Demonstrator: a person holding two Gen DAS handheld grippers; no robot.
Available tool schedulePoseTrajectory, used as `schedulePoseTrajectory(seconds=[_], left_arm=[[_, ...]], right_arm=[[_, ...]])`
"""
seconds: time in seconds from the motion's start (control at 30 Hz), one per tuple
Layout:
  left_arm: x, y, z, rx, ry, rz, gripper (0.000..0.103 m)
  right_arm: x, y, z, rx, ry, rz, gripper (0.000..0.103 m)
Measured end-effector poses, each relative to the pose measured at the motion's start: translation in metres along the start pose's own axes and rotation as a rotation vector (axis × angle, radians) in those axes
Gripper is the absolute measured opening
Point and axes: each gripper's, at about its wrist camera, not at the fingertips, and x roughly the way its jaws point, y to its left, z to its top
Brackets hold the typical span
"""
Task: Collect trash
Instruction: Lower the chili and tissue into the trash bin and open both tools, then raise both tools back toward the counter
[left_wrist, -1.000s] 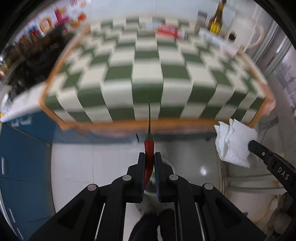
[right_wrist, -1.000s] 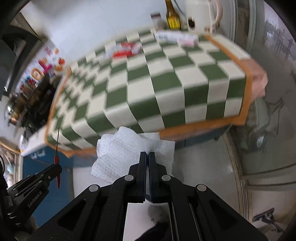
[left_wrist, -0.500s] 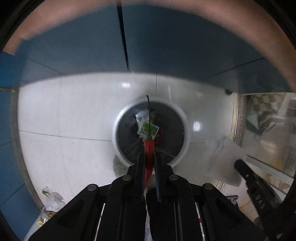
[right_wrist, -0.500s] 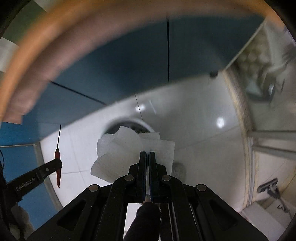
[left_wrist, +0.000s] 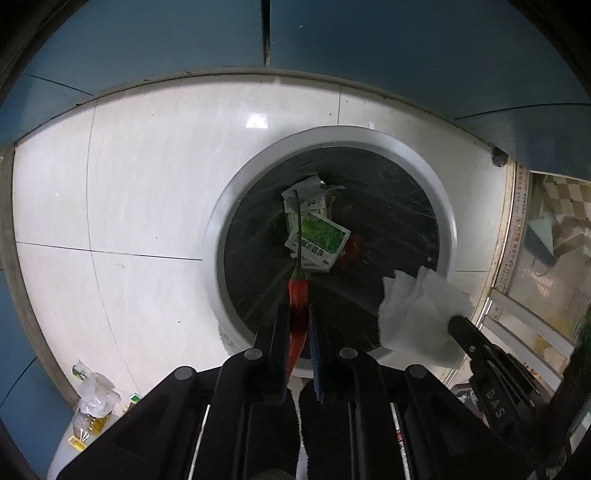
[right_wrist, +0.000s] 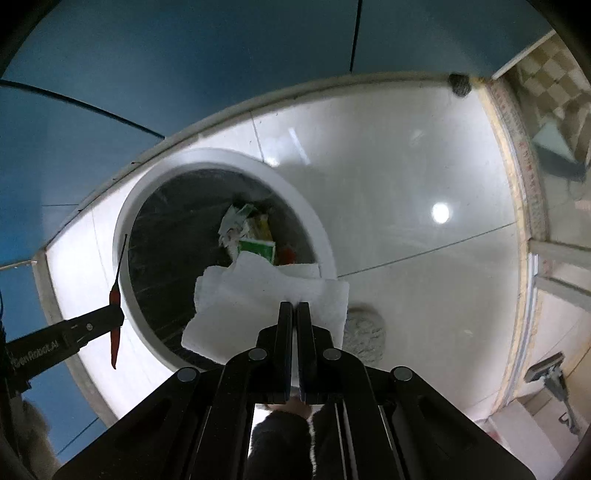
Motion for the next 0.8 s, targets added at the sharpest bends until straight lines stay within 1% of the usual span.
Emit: schedulePoseTrajectory(seconds=[0.07,0.1,0.13,0.17,0.2,0.23,0.27,0.3,0.33,0.37,0.4,0.47,0.63,0.8], left_arm=[[-0.001,0.006,-0.001,-0.017,-0.006,0.002,0.015],[-0.002,0.008,-0.002,-0.026,-0.012,0.000,0.028],[-0.006,0.010,-0.004,-0.031,-0.027,0.006,0.052],[-0.010,0.013,-0.005,-0.033,-0.046,0.025,0.068],[-0.015,0.015,-0.006,-0.032,-0.075,0.056,0.095],[-0.019,0.018,-0.008,-0.028,-0.099,0.078,0.100],[-0.022,0.020,-0.009,-0.025,-0.113,0.096,0.100],[-0.025,0.022,-0.011,-0.024,-0.117,0.115,0.100],[-0.030,0.025,-0.013,-0.024,-0.125,0.141,0.100],[-0.036,0.027,-0.016,-0.021,-0.136,0.154,0.100],[-0.042,0.029,-0.019,-0.021,-0.146,0.163,0.100],[-0.056,0.030,-0.026,-0.017,-0.167,0.188,0.100],[-0.093,0.029,-0.047,-0.005,-0.194,0.209,0.100],[-0.146,0.019,-0.081,0.021,-0.213,0.213,0.100]], right_arm=[[0.005,0.000,0.000,0.010,0.019,0.016,0.005],[0.007,0.001,-0.001,0.011,0.028,0.015,0.008],[0.008,0.001,-0.002,0.011,0.036,0.010,0.012],[0.009,0.001,-0.003,0.009,0.043,0.011,0.025],[0.007,0.002,-0.005,0.006,0.043,0.010,0.041],[0.004,0.002,-0.007,-0.001,0.035,-0.003,0.049],[0.001,0.003,-0.008,-0.009,0.028,-0.014,0.061],[-0.001,0.004,-0.010,-0.020,0.022,-0.024,0.067],[-0.004,0.005,-0.011,-0.033,0.020,-0.034,0.069],[-0.007,0.005,-0.012,-0.041,0.020,-0.037,0.078],[-0.010,0.005,-0.013,-0.047,0.020,-0.039,0.092],[-0.022,0.007,-0.015,-0.061,0.013,-0.051,0.103],[-0.064,0.017,-0.025,-0.110,-0.030,-0.066,0.103],[-0.124,0.026,-0.038,-0.148,-0.070,-0.075,0.103]])
